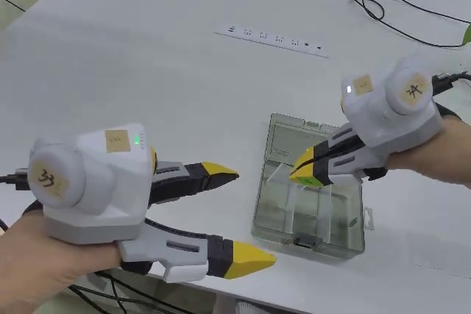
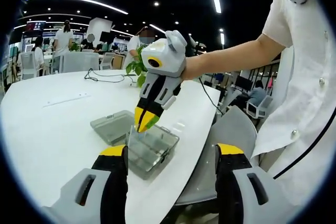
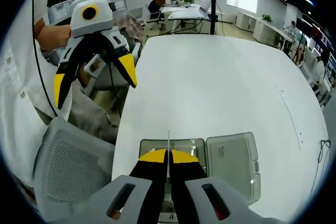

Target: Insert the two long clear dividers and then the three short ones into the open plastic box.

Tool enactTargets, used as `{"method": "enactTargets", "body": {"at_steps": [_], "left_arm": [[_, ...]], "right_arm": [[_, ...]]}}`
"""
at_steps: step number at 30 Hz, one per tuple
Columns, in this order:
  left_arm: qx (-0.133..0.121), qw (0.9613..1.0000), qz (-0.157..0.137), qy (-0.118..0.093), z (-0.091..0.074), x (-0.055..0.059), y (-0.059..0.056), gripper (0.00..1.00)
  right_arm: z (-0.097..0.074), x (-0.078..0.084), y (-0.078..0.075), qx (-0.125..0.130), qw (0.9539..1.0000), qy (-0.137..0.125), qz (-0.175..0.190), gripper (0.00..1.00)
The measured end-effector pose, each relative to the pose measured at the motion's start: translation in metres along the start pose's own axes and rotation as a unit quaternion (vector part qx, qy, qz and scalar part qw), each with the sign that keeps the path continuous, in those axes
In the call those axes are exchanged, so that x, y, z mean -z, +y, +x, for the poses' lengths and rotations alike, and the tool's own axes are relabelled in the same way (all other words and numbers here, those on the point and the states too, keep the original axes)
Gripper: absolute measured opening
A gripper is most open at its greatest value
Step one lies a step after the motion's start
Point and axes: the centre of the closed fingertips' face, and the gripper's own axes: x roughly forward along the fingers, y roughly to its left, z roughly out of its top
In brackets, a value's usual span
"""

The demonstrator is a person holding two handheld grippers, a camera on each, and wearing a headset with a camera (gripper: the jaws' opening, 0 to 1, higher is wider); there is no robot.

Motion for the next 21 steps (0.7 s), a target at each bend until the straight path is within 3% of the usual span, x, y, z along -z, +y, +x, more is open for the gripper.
{"method": "enactTargets", "body": {"at_steps": [16,21], "left_arm": [[-0.002,1.0000,-0.002,-0.004,-0.0017,0.0005,-0.0024,0.67],[-0.002,1.0000,-0.004,-0.004,-0.0017,0.0003,-0.0020,0.67]], "right_arm": [[0.0060,0.0084,-0.0041,0.004,0.9999,0.000,0.010,0.02],[0.0076,0.0057,0.0009,0.009,0.9999,0.004,0.006,0.02]]}}
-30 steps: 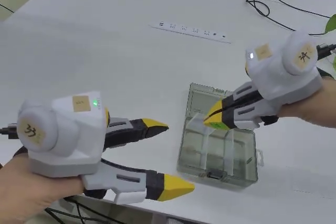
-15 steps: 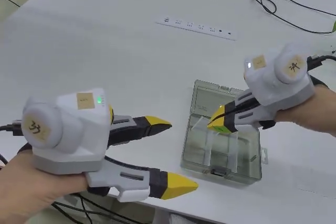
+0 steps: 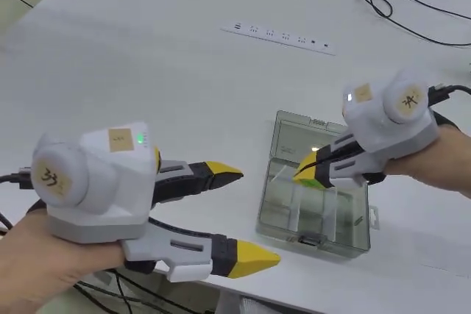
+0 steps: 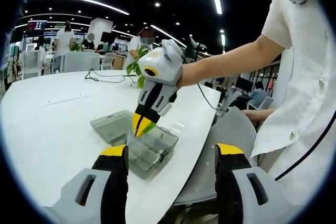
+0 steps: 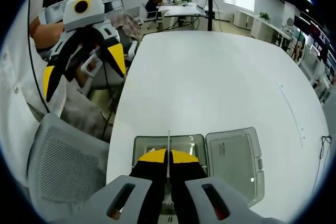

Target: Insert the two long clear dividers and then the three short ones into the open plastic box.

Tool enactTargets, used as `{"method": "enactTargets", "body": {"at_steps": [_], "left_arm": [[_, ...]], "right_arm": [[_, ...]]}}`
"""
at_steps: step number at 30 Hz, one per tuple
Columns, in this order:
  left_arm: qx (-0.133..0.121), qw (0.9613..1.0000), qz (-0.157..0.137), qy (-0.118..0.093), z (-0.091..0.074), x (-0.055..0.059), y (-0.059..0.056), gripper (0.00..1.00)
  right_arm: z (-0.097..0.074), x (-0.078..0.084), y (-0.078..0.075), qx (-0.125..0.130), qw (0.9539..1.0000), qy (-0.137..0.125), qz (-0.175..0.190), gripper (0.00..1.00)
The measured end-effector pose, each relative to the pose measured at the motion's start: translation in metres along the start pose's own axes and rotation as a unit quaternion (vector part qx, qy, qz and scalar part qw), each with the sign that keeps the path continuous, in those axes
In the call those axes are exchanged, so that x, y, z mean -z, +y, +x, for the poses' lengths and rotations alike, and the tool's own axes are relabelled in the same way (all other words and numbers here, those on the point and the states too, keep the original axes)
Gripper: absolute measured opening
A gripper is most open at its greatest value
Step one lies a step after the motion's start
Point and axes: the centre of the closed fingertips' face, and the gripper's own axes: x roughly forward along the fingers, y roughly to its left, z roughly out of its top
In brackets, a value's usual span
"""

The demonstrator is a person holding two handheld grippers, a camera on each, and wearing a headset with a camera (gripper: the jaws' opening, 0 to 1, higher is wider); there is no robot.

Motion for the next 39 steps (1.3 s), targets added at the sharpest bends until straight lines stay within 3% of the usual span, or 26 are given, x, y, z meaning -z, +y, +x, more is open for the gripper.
{"method": "enactTargets", "body": {"at_steps": [7,12,31,39], "left_arm": [[0.003,1.0000,0.002,0.001,0.002,-0.001,-0.001,0.67],[0.003,1.0000,0.001,0.003,0.001,-0.001,-0.001,0.66],[0.000,1.0000,0.000,0.005,-0.002,0.001,0.001,0.67],[-0.004,1.0000,0.002,0.009,-0.001,0.004,0.003,0.71]], "right_arm": [[0.012,0.000,0.005,0.007,0.9991,0.031,-0.030,0.02],[0.020,0.008,-0.003,0.008,0.9983,0.048,-0.033,0.02],[0.035,0.018,-0.003,0.006,0.9970,0.071,-0.028,0.02],[0.044,0.024,-0.003,0.006,0.9944,0.097,-0.043,0.02]]}}
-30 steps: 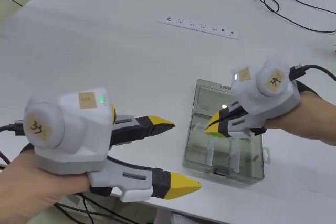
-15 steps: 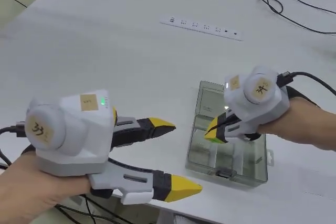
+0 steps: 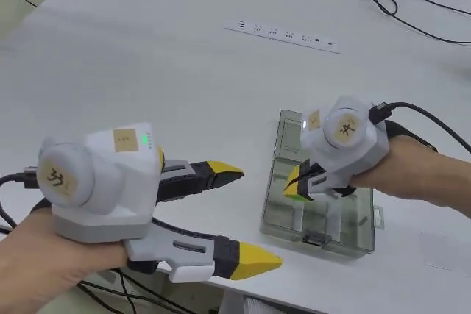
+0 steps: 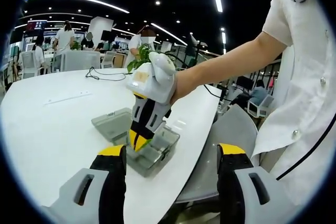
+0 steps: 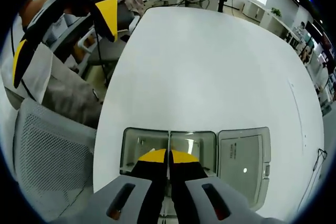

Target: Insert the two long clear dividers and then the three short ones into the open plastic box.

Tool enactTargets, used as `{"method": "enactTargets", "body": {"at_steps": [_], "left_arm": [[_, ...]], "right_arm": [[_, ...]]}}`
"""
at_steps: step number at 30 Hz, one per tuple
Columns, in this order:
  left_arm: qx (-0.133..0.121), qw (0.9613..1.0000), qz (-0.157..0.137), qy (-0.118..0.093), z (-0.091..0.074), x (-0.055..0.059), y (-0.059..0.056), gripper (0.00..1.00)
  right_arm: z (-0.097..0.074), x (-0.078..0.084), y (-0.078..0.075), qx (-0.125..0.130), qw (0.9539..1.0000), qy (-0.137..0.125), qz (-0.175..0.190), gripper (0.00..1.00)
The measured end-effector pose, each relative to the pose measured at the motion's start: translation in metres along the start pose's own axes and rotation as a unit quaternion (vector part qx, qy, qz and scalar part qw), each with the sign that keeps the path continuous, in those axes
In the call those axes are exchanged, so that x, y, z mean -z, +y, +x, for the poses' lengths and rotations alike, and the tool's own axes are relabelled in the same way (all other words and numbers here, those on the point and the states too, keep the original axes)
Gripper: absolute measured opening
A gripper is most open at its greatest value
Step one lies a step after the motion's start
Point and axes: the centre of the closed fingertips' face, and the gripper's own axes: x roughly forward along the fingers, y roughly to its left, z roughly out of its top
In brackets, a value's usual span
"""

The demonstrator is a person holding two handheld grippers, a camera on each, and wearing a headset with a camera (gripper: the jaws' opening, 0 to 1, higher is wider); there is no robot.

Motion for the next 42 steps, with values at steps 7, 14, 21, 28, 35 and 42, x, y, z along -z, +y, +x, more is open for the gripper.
{"method": "enactTargets", "body": {"at_steps": [7,14,21,28,35,42], "left_arm": [[-0.012,0.9999,0.011,0.003,0.001,0.003,0.008,0.82],[-0.029,0.9992,0.027,0.008,0.002,0.004,0.020,0.92],[-0.037,0.9986,0.036,0.012,0.006,0.005,0.027,0.95],[-0.042,0.9984,0.036,0.013,0.007,0.002,0.030,0.96],[-0.040,0.9985,0.035,0.015,0.010,-0.001,0.027,0.96],[-0.039,0.9984,0.038,0.010,0.013,-0.008,0.024,0.95]], "right_arm": [[0.005,0.003,0.000,0.001,0.9998,0.018,-0.014,0.02],[0.007,0.004,0.000,0.003,0.9995,0.026,-0.020,0.02],[0.007,0.005,0.000,0.006,0.9996,0.023,-0.016,0.03],[-0.001,0.007,-0.003,0.017,0.9997,0.014,-0.007,0.11],[-0.031,0.005,-0.009,0.042,0.9987,-0.022,0.020,0.14],[-0.071,0.009,-0.014,0.080,0.9946,-0.052,0.043,0.18]]}}
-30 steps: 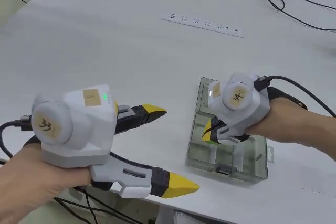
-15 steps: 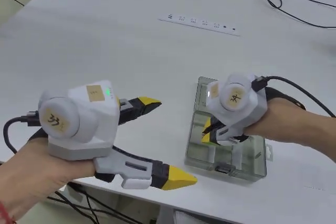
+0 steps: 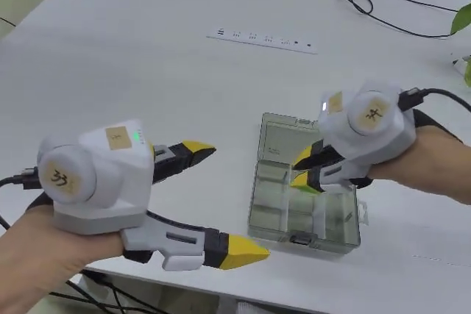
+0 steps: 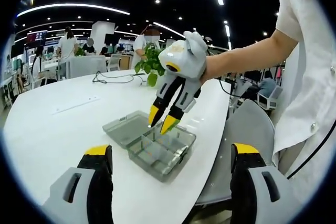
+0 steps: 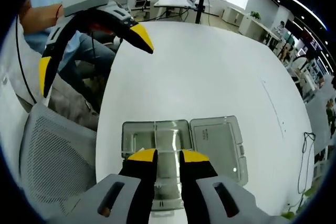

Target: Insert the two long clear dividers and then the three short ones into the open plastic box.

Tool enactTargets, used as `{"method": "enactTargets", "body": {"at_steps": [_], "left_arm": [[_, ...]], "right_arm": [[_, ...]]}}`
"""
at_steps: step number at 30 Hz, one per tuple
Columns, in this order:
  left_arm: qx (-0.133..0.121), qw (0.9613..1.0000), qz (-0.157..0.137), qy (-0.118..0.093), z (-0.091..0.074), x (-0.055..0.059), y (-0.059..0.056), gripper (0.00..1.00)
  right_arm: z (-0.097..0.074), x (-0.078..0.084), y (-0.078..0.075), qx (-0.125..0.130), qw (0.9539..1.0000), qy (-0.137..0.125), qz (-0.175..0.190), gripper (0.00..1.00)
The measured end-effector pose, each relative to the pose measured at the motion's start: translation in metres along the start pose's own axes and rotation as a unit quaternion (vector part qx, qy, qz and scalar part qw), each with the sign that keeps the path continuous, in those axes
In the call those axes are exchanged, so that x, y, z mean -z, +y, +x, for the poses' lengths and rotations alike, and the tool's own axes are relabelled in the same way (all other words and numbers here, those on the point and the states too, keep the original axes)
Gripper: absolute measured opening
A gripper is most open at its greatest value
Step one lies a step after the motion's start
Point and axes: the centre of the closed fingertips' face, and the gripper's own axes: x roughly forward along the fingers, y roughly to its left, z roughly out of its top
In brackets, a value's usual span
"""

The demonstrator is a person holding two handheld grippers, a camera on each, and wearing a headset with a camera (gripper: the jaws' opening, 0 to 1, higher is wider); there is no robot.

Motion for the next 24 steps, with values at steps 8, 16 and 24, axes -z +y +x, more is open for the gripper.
{"method": "enactTargets", "body": {"at_steps": [8,16,24], "left_arm": [[0.004,1.0000,0.007,-0.003,0.001,-0.005,-0.003,0.95],[0.006,0.9999,0.012,-0.006,0.002,-0.008,-0.004,0.94],[0.003,0.9999,0.012,-0.008,0.001,-0.010,-0.005,0.94]], "right_arm": [[-0.053,0.022,-0.006,0.041,0.9974,-0.033,0.050,0.23],[-0.079,0.079,0.007,0.055,0.9957,-0.004,0.075,0.30],[-0.080,0.146,0.021,0.037,0.9955,0.069,0.054,0.38]]}}
